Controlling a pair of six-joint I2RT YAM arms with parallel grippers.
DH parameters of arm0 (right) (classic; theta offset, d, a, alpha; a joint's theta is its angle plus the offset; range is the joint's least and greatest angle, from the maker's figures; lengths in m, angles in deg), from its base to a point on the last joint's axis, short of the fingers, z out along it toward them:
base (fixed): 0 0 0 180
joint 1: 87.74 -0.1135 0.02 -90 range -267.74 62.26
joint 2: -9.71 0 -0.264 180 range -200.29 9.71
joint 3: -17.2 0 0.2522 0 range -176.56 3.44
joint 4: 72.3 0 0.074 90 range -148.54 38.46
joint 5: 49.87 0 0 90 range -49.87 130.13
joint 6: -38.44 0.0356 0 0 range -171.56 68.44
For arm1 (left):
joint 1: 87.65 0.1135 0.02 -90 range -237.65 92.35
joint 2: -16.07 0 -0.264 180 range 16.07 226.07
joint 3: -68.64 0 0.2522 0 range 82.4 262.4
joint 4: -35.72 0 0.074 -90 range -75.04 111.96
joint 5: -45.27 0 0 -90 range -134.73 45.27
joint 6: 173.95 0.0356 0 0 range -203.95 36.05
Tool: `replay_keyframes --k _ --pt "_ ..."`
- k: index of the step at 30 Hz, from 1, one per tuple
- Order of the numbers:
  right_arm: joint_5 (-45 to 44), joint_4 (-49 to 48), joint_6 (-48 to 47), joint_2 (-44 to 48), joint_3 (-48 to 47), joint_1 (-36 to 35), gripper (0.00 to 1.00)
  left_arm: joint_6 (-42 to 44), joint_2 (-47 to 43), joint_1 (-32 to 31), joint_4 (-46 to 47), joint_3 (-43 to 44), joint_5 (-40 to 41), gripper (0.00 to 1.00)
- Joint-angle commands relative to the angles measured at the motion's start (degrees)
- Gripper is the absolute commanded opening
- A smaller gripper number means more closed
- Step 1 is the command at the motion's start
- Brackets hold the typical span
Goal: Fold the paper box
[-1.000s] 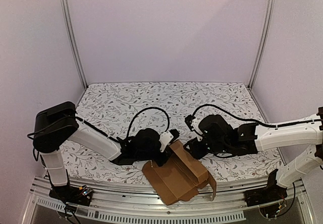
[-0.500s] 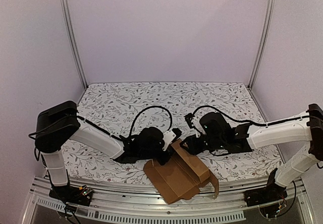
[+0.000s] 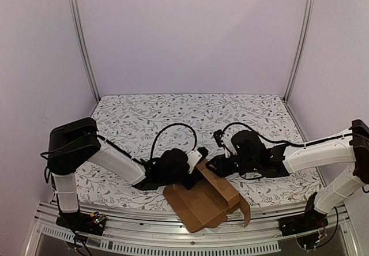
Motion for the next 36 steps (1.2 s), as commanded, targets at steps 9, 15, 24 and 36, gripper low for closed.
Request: replay_keyframes --k 9,15,24,36 --pt "3.6 2.7 3.0 1.9 3.3 1.1 0.24 -0.8 0.7 2.6 15.7 -7.3 -3.5 0.45" --pt "4.3 2.7 4.5 3.3 4.2 1.9 0.23 -2.5 1.1 4.6 23.4 -9.6 -6.9 0.44" --pt "3.9 2.7 5.8 5.1 5.1 2.0 0.22 -3.0 2.3 5.0 25.7 -7.3 -9.5 0.45" --pt "3.2 2.2 7.4 7.1 6.3 2.1 0.22 -5.1 5.1 5.0 26.5 -4.8 -12.8 0.45"
